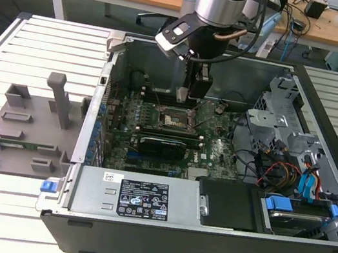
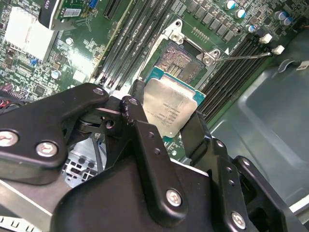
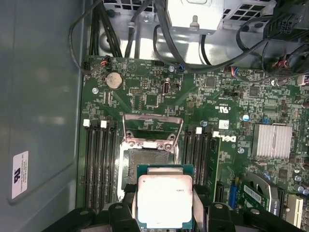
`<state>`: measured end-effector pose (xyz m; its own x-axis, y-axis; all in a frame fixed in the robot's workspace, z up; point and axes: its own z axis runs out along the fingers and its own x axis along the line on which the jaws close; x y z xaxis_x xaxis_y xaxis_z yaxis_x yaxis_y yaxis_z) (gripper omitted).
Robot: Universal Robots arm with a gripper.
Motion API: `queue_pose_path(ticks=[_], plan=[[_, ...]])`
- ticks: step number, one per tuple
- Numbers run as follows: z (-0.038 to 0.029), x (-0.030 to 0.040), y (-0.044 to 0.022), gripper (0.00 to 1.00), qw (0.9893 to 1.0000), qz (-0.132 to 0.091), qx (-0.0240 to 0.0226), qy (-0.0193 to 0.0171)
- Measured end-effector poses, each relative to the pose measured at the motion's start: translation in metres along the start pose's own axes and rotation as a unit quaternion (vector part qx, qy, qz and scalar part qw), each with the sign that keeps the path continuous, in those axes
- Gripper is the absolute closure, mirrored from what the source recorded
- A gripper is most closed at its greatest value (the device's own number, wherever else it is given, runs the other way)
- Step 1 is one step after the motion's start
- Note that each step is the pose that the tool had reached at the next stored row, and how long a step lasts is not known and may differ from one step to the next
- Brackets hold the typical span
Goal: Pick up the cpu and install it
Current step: 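Place the cpu into insertion slot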
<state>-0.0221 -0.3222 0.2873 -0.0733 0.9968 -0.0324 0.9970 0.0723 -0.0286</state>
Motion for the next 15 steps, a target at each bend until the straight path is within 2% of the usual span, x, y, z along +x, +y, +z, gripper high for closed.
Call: queue_pose_path(ticks=[9, 15], plan=[[0.0067, 0.0005, 0.0000, 0.45, 1.0000, 0.000, 0.0000, 0.0000], [0.0083, 0.0006, 0.0000, 0.45, 1.0000, 0.000, 0.0000, 0.0000]])
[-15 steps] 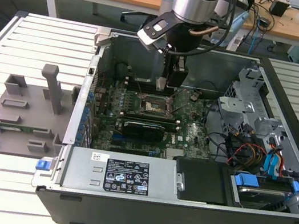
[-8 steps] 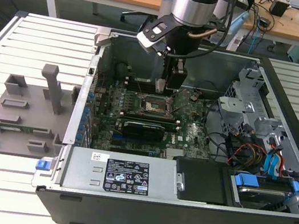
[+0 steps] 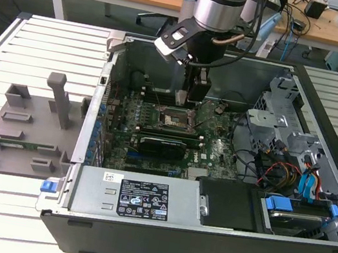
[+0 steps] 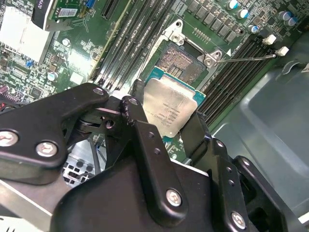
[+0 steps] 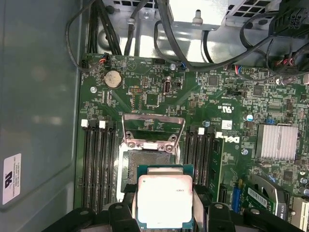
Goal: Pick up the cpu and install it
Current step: 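Place the cpu into insertion slot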
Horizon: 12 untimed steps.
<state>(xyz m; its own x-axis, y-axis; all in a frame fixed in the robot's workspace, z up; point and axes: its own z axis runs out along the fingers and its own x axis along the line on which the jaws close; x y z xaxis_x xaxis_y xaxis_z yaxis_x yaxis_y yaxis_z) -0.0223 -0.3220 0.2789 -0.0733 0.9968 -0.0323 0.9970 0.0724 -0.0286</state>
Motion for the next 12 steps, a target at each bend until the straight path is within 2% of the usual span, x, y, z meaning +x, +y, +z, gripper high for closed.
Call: queue_pose_path(ticks=[6, 12], plan=[[0.0022, 0.0002, 0.0001, 0.45, 1.0000, 0.000, 0.0000, -0.0002], [0.0077, 0.0017, 0.0001, 0.45, 1.0000, 0.000, 0.0001, -0.0014]])
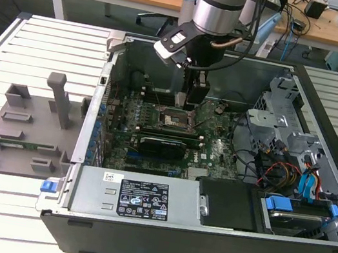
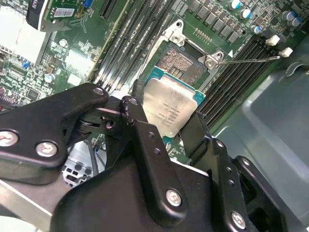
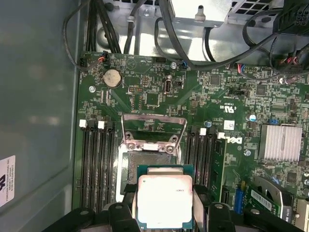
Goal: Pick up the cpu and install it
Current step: 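Place the cpu into insertion slot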
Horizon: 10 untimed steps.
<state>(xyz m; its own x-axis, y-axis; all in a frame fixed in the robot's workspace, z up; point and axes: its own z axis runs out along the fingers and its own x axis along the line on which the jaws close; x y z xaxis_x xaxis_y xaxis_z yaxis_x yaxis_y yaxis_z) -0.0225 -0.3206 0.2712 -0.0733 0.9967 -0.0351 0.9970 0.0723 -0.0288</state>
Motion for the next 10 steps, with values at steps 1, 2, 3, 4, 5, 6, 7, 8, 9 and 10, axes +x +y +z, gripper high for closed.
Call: queue_pose_path(ticks=[1, 2, 3, 4, 5, 6, 7, 8, 9, 10], plan=[[0.0008, 0.0006, 0.0000, 0.45, 1.0000, 0.000, 0.0000, -0.0001], [0.0021, 0.0019, -0.0001, 0.45, 1.0000, 0.000, 0.0000, -0.0002], [0.0030, 0.0028, -0.0002, 0.45, 1.0000, 0.000, 0.0000, -0.0002], [0.0051, 0.0042, -0.0010, 0.45, 1.0000, 0.000, -0.0001, -0.0002], [0.0073, 0.0051, -0.0026, 0.45, 1.0000, 0.000, 0.0000, -0.0003], [0.0099, 0.0059, -0.0046, 0.45, 1.0000, 0.000, 0.0000, -0.0004], [0.0137, 0.0068, -0.0058, 0.45, 1.0000, 0.000, 0.0000, -0.0004], [0.0172, 0.0073, -0.0059, 0.45, 1.0000, 0.000, 0.0000, -0.0004], [0.0207, 0.0076, -0.0058, 0.45, 1.0000, 0.001, 0.0000, -0.0004], [0.0225, 0.0078, -0.0057, 0.45, 1.0000, 0.001, 0.0000, -0.0003]])
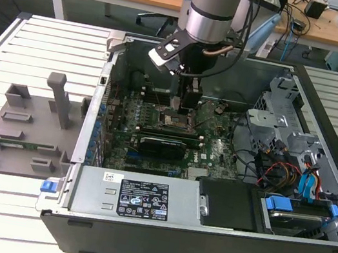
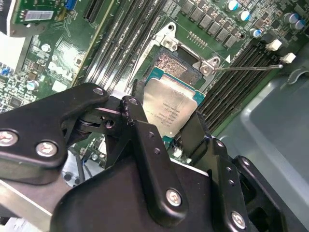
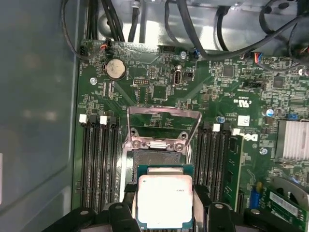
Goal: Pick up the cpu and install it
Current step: 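Place the cpu into insertion slot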
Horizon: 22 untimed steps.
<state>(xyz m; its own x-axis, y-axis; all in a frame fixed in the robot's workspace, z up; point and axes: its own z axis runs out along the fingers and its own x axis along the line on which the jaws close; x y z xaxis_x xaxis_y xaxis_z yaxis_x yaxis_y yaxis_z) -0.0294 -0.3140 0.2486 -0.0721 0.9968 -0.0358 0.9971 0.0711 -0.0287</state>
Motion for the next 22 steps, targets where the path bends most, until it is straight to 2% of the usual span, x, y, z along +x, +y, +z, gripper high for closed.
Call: queue_pose_path(ticks=[11, 22], plan=[[0.0234, 0.0010, -0.0005, 0.45, 0.9999, 0.010, 0.0005, 0.0003], [0.0366, 0.0027, -0.0028, 0.45, 0.9999, 0.016, 0.0006, 0.0004]])
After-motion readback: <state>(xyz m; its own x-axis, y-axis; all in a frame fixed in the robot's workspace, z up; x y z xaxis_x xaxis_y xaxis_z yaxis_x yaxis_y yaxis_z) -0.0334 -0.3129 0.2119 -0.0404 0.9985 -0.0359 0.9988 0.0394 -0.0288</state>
